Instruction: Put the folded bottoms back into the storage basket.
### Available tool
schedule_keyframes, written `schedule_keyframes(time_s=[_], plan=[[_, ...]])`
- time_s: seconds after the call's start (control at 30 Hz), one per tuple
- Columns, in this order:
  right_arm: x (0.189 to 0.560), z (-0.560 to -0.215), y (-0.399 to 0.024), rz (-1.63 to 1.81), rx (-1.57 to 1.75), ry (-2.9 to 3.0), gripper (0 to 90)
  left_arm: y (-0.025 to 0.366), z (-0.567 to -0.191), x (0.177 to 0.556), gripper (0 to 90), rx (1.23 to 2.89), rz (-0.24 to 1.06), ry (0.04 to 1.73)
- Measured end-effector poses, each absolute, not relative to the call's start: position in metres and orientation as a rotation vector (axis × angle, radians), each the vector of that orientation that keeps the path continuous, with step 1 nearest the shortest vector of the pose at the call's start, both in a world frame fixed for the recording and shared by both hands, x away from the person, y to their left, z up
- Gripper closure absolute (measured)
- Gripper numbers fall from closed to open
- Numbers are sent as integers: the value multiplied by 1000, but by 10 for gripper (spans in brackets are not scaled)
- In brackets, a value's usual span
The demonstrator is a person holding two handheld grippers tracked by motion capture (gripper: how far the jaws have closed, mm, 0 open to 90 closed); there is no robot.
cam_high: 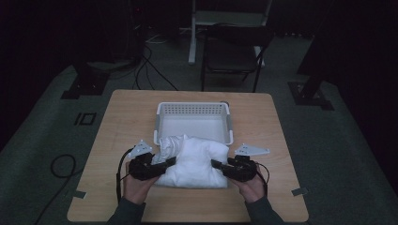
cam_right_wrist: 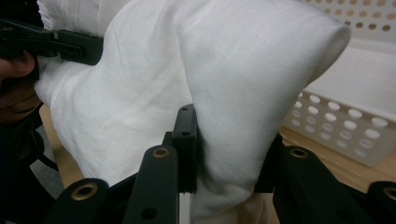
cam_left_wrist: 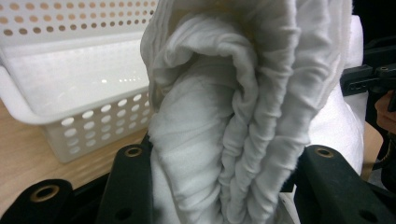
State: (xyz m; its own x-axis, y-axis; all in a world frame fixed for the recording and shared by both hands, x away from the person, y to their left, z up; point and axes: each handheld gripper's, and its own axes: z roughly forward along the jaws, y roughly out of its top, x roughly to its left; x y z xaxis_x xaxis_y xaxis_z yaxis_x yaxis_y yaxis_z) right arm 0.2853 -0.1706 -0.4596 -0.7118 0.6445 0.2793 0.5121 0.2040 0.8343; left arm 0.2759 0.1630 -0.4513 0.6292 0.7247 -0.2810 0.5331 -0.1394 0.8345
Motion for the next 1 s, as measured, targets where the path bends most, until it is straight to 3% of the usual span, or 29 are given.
schedule_keyframes(time_s=[1.0], plan=[[310, -420, -172, 1544, 1034, 2237, 701, 158, -411, 301, 548, 1782, 328, 953]])
